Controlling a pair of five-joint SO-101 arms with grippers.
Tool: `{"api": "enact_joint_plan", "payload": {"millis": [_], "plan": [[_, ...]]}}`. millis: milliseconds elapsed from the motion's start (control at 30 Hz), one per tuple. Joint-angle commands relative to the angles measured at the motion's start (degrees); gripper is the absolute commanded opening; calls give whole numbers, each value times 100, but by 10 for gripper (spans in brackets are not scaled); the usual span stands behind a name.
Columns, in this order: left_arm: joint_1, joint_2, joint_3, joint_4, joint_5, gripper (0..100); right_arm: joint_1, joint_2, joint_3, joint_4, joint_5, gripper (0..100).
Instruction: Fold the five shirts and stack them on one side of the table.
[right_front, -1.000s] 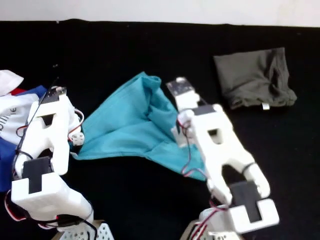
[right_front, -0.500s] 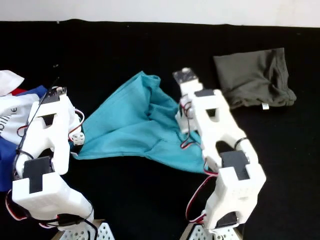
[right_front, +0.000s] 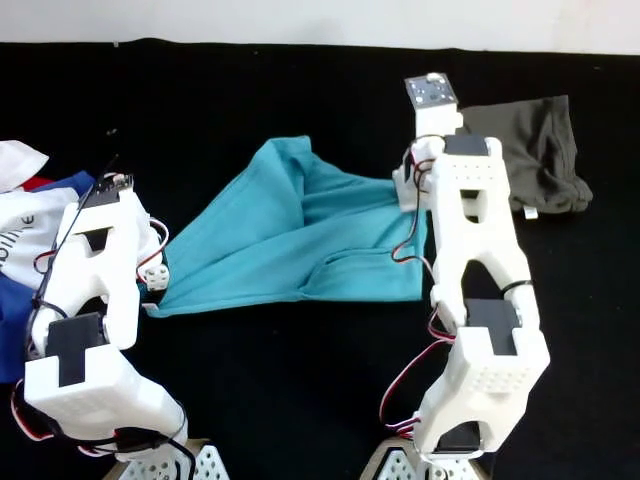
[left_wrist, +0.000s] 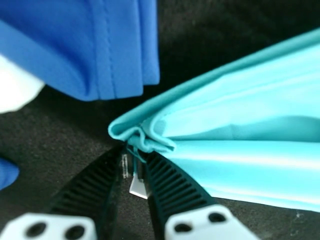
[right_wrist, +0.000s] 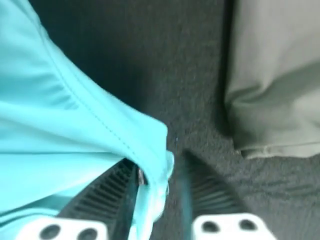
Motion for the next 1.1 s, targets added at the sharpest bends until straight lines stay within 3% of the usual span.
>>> {"api": "enact_joint_plan", "payload": {"millis": [0,133,433,600,833,1067], "plan": [[-31,48,92,-44,-62,8,92,-84,-321,409,-26,233],[-31,48,92,-44,-62,8,-101,-75,-312,1156,-18,180],[-31,48,84,-53,-62,8,-681,-365,-171,2352,422,173],[-31,48,75,-62,-62,8,-848,-444,664,1516,835,176],[-31,48,84,-53,-62,8,-822,-101,1701,145,862,176],[-31,48,84,-53,-62,8,-831,-154,1763,207,826,130]]}}
